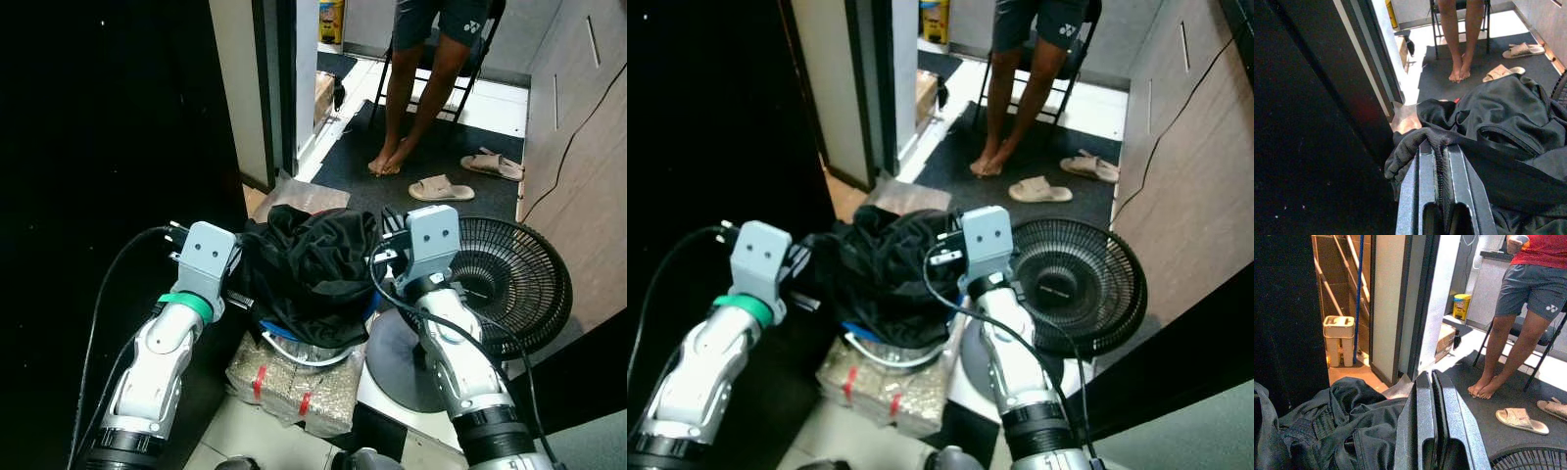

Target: Clothes washing

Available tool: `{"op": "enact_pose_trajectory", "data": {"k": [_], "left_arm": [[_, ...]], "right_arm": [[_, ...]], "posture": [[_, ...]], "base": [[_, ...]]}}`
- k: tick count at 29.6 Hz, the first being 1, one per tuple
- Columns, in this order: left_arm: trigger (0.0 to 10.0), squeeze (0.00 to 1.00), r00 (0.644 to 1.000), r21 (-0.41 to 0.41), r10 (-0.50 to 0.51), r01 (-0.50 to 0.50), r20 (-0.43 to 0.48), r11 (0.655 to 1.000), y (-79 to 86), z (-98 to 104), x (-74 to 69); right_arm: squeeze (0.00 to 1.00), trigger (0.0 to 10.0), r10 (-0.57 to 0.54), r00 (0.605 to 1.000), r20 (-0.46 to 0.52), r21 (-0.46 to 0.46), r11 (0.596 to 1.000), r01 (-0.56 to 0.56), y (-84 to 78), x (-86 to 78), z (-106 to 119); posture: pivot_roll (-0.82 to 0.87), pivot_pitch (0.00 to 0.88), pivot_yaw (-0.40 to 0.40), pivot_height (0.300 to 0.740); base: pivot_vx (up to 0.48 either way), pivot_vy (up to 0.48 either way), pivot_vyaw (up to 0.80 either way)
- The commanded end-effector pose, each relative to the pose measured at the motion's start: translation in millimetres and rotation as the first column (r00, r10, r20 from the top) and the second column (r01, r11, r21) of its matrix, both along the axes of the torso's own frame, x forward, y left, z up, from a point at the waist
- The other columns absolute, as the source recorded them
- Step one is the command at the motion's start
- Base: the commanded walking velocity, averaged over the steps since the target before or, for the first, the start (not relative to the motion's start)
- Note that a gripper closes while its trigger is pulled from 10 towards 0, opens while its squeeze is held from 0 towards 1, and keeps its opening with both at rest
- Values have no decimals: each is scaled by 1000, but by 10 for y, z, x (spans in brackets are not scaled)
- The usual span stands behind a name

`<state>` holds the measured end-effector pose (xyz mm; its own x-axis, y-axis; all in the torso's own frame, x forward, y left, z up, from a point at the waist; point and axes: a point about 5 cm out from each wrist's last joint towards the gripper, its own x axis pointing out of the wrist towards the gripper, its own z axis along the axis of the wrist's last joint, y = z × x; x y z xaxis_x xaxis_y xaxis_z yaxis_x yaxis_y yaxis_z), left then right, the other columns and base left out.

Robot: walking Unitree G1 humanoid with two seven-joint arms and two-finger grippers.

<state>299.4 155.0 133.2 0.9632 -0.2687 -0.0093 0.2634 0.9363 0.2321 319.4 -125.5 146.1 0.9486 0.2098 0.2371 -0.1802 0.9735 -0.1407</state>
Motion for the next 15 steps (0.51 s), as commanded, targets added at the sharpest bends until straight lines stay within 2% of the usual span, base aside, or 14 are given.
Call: {"op": "enact_pose_trajectory", "data": {"k": [1,15], "left_arm": [[10000,0,1000,0,3,-3,-26,1000,13,-58,-17],[10000,0,1000,0,3,-3,-28,1000,15,-66,-17]], "right_arm": [[0,10000,-2,1000,-13,3,1000,2,-2,-14,-27],[0,10000,-3,1000,-16,4,1000,3,0,-15,-33]], "posture": [[-33,0,39,740],[-32,0,39,740]], "base": [[0,0,0],[0,0,0]]}}
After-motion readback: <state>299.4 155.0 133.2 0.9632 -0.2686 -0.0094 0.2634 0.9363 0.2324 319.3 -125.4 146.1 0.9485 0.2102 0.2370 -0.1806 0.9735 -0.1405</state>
